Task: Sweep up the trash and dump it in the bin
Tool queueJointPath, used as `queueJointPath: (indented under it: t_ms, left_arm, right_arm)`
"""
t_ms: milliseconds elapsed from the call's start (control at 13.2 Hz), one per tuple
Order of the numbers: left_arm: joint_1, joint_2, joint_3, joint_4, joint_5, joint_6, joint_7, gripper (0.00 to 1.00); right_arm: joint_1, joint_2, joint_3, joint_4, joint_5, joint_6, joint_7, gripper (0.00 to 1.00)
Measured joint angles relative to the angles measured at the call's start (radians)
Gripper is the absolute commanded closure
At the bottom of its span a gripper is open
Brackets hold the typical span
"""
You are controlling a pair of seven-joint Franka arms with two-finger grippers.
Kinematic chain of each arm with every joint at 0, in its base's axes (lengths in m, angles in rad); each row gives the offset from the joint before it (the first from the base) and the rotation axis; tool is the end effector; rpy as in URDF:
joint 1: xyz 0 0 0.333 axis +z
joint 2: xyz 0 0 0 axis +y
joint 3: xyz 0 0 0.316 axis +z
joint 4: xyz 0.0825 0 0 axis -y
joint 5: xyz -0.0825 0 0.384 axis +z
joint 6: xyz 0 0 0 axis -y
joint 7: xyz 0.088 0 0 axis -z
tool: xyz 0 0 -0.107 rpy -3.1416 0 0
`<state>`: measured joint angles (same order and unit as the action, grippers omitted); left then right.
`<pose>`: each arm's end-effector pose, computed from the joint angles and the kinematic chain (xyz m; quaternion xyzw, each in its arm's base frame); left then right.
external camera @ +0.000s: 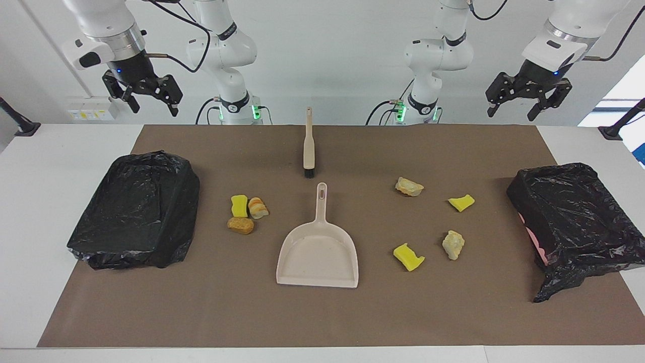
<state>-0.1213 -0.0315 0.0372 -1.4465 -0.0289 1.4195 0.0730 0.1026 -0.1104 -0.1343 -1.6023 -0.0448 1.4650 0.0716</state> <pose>0.5254 -0.0473 0.6860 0.9966 -0.0807 0.0022 0.0149 0.5083 -0.0257 0.6588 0.9984 -0.0532 -0.0136 0.0152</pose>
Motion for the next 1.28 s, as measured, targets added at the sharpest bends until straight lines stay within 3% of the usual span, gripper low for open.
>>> queueJointPath:
  t_ms: [906,1284]
  left_arm:
    - [0.005,-0.01,-0.054,-0.012,0.0,-0.001,-0.02,0.0]
    - [0.003,-0.1,-0.215,-0.197,-0.002,0.08,-0.174,0.0]
  right_arm:
    - [0.017,0.0,0.008,-0.021,0.006,0.008,-0.017,0.0]
    - [0.136,0.093,0.02,-0.054,0.043,0.141,0.12,0.0]
